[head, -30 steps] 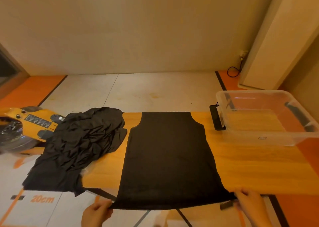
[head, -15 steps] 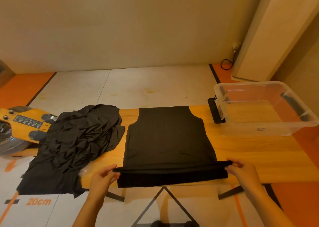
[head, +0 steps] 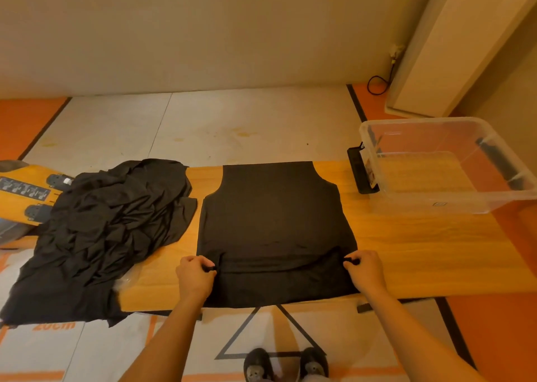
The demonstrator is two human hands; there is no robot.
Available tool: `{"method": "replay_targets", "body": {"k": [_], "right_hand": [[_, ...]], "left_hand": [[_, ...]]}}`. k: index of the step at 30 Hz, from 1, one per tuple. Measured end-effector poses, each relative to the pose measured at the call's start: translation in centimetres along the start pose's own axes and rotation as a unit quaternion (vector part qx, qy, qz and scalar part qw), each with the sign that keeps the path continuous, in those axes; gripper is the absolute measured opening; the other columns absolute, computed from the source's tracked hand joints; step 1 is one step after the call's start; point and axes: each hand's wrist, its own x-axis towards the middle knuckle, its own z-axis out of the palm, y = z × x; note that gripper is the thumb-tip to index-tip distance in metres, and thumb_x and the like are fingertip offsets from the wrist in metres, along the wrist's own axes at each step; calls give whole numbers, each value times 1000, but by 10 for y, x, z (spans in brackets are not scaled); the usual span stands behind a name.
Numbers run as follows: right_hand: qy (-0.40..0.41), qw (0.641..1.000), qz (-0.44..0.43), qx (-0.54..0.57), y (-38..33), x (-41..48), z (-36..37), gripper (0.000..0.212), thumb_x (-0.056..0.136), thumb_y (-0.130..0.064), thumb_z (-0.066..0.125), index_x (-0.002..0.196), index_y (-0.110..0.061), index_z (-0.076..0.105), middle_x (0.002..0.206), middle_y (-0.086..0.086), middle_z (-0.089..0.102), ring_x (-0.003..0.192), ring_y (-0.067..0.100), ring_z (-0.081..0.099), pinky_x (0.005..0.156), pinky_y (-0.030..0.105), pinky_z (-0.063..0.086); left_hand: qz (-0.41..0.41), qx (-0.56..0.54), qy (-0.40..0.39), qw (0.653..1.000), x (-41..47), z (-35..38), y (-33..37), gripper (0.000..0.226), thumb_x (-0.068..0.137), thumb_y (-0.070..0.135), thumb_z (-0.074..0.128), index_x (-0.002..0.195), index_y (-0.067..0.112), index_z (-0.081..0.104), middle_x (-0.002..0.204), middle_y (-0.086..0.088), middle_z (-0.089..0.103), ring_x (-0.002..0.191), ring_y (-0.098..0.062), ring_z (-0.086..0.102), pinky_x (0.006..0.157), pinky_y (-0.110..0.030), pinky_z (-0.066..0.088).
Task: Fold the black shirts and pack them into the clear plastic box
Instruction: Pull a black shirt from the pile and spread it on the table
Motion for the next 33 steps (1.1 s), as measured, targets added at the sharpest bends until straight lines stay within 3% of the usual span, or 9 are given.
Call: {"method": "replay_targets", "body": {"k": [3, 7, 10, 12, 17, 20, 22, 24, 33], "right_hand": [[-8, 999, 31, 34, -7, -5, 1, 11, 90, -9, 63, 99, -6, 68, 112, 16, 63, 104, 31, 58, 85, 37, 47], [-43, 996, 56, 45, -7, -14, -4, 14, 91, -10, 62, 103, -3, 66, 107, 15, 64, 105, 32, 58, 80, 32, 43], [-82, 993, 70, 48, 3, -19, -12, 7, 89, -9, 65, 82, -7, 65, 87, 13, 62, 92, 31, 60, 72, 30, 40], [-115, 988, 91, 42, 9, -25, -19, 22, 86, -7, 66, 67, -6, 57, 72, 13, 55, 76, 28, 55, 64, 32, 38], [-200, 968, 151, 28, 14, -32, -35, 25, 78, -4, 64, 61, -8, 46, 74, 12, 49, 72, 26, 49, 62, 33, 34], [-315, 930, 191, -1, 9, -39, -53, 6, 81, -1, 63, 82, -3, 57, 97, 16, 58, 84, 26, 57, 63, 31, 47], [-368, 909, 189, -51, 8, -39, -61, 15, 81, -5, 66, 96, -5, 61, 112, 17, 57, 97, 27, 58, 72, 32, 52], [-383, 903, 182, -67, 6, -39, -65, 19, 80, -7, 68, 99, -8, 63, 116, 15, 56, 104, 28, 57, 78, 34, 52], [-347, 921, 176, -18, -9, -37, -79, 22, 82, -6, 67, 103, -3, 61, 111, 15, 58, 95, 27, 60, 73, 34, 52]], "left_hand": [[-17, -23, 16, 999, -4, -1, 8, 18, 83, -3, 67, 79, 13, 60, 108, -15, 56, 91, -27, 55, 89, -38, 48], [-26, -53, -30, 998, -14, -4, 11, 11, 86, -1, 63, 86, 8, 58, 92, -10, 61, 86, -23, 53, 79, -32, 43], [-39, -51, -53, 997, -24, -10, 1, 7, 86, -1, 62, 84, 5, 59, 88, -11, 60, 85, -24, 55, 78, -32, 42], [-68, -39, -89, 993, -31, -14, -3, 5, 85, 1, 61, 81, 1, 59, 82, -15, 59, 79, -26, 54, 73, -32, 43], [-120, -38, -143, 982, -44, -28, -6, 26, 82, 0, 60, 62, 6, 46, 65, -11, 45, 63, -21, 42, 60, -29, 35], [-146, -47, -187, 970, -47, -44, -12, 24, 78, -1, 59, 61, 7, 44, 71, -13, 47, 70, -25, 45, 67, -33, 37], [-171, -43, -274, 945, -53, -54, -13, 6, 78, -1, 58, 74, 3, 55, 88, -14, 56, 85, -26, 52, 77, -38, 42], [-190, -45, -320, 927, -59, -58, -12, 10, 80, -2, 57, 90, -1, 59, 103, -13, 57, 98, -27, 52, 84, -38, 43], [-158, -87, -271, 945, -59, -62, -3, 6, 82, -2, 54, 78, 2, 54, 95, -17, 56, 92, -28, 52, 77, -34, 42]]}}
